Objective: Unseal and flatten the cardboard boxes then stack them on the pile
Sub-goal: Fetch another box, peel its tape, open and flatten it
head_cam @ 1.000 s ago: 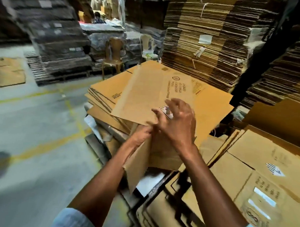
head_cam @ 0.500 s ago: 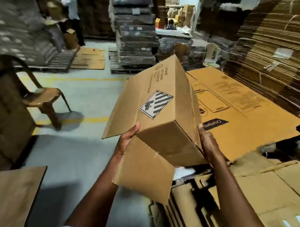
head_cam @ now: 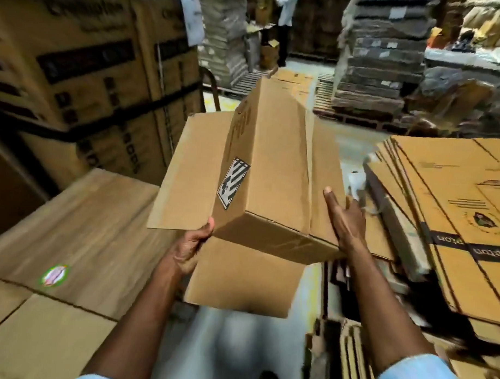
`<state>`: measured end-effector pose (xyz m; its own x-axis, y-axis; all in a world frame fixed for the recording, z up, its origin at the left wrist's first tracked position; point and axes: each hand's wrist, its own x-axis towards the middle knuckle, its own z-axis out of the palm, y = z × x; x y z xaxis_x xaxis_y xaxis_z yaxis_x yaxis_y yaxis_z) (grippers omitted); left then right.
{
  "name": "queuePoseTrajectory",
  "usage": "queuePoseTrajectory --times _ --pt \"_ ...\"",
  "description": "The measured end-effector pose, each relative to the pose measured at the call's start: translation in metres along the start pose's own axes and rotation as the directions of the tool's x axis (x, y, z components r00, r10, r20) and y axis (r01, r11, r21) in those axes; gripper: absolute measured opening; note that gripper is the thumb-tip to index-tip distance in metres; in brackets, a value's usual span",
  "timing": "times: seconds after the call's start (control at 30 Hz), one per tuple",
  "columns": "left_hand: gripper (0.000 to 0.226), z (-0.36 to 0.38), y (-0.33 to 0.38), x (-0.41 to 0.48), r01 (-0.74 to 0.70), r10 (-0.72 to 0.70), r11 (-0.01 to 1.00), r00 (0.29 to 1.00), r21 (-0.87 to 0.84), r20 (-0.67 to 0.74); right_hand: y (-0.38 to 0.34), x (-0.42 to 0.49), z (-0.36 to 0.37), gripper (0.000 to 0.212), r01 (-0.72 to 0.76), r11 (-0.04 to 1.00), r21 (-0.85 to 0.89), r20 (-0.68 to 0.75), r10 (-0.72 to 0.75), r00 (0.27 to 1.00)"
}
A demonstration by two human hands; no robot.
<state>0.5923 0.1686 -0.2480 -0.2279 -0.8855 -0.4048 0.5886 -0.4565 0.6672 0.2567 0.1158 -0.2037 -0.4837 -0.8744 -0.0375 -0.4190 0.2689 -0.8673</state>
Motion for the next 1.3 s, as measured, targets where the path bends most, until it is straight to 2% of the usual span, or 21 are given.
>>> queuePoseTrajectory --times 0.13,0.23,0.37,0.47,0.53,0.6,0.67,0.73,0.8,0.83,1.0,1.07,1.13,1.17,1.2,1.23,1.27,1.3 --pt "0.025 -0.048 0.028 -0.032 -0.203 0.175 0.974 0.957 -0.1 -0.232 -0.054 0.003 0.079 0.098 0.175 0.984 -0.037 0.197 -0.164 0.967" --pt "0.032 -0.09 0.027 -0.04 -0.319 0.216 0.925 0.888 -0.205 -0.405 -0.098 0.006 0.137 0.092 0.294 0.956 -0.02 0.345 -0.269 0.899" --pt "0.03 -0.129 0.021 -0.059 -0.452 0.225 0.842 0.791 -0.295 -0.569 -0.161 -0.002 0.215 0.098 0.545 0.839 -0.006 0.53 -0.459 0.713" --pt "0.051 -0.156 0.015 -0.063 -0.548 0.212 0.758 0.72 -0.354 -0.661 -0.192 -0.016 0.269 0.103 0.664 0.747 0.025 0.648 -0.518 0.558" --pt "0.044 -0.167 0.017 -0.067 -0.614 0.202 0.687 0.675 -0.389 -0.71 -0.205 -0.026 0.305 0.105 0.721 0.692 0.044 0.706 -0.532 0.467" --pt "0.035 -0.178 0.02 -0.068 -0.662 0.227 0.648 0.64 -0.376 -0.734 -0.213 -0.036 0.34 0.108 0.756 0.653 0.036 0.742 -0.524 0.418" --pt "0.02 -0.197 0.025 -0.066 -0.695 0.202 0.633 0.572 -0.34 -0.795 -0.219 -0.047 0.377 0.111 0.786 0.617 0.027 0.77 -0.515 0.378" --pt "0.029 -0.225 0.027 -0.059 -0.711 0.115 0.627 0.489 -0.318 -0.865 -0.221 -0.061 0.406 0.106 0.82 0.571 0.039 0.784 -0.527 0.329" --pt "0.024 -0.248 0.03 -0.053 -0.707 0.027 0.649 0.391 -0.281 -0.92 -0.216 -0.074 0.433 0.097 0.86 0.505 0.074 0.787 -0.559 0.261" --pt "0.019 -0.266 0.028 -0.049 -0.706 -0.007 0.666 0.314 -0.239 -0.949 -0.214 -0.08 0.448 0.094 0.874 0.477 0.089 0.797 -0.56 0.225" --pt "0.012 -0.305 0.023 -0.037 -0.619 -0.111 0.758 0.191 -0.207 -0.975 -0.185 -0.073 0.492 0.088 0.86 0.51 0.033 0.871 -0.437 0.225" --pt "0.034 -0.314 0.014 -0.03 -0.57 -0.181 0.792 0.125 -0.22 -0.976 -0.173 -0.069 0.5 0.089 0.848 0.527 0.057 0.869 -0.445 0.218" --pt "0.051 -0.304 0.019 -0.027 -0.578 -0.25 0.789 0.007 -0.208 -0.968 -0.166 -0.065 0.507 0.086 0.847 0.526 0.078 0.86 -0.466 0.21" --pt "0.055 -0.289 0.029 -0.028 -0.549 -0.305 0.81 -0.097 -0.205 -0.947 -0.167 -0.064 0.511 0.084 0.857 0.508 0.087 0.856 -0.478 0.197" --pt "0.056 -0.27 0.043 -0.028 -0.475 -0.337 0.858 -0.231 -0.197 -0.913 -0.17 -0.063 0.514 0.08 0.872 0.481 0.09 0.852 -0.491 0.183" --pt "0.052 -0.251 0.057 -0.028 -0.397 -0.282 0.91 -0.388 -0.117 -0.877 -0.174 -0.063 0.517 0.076 0.89 0.445 0.098 0.841 -0.515 0.165" --pt "0.047 -0.239 0.069 -0.027 -0.303 -0.131 0.952 -0.552 0.051 -0.824 -0.179 -0.064 0.519 0.071 0.905 0.408 0.123 0.824 -0.551 0.136" --pt "0.042 -0.224 0.085 -0.026 -0.204 0.052 0.949 -0.649 0.24 -0.759 -0.183 -0.066 0.521 0.062 0.913 0.371 0.17 0.796 -0.597 0.095"
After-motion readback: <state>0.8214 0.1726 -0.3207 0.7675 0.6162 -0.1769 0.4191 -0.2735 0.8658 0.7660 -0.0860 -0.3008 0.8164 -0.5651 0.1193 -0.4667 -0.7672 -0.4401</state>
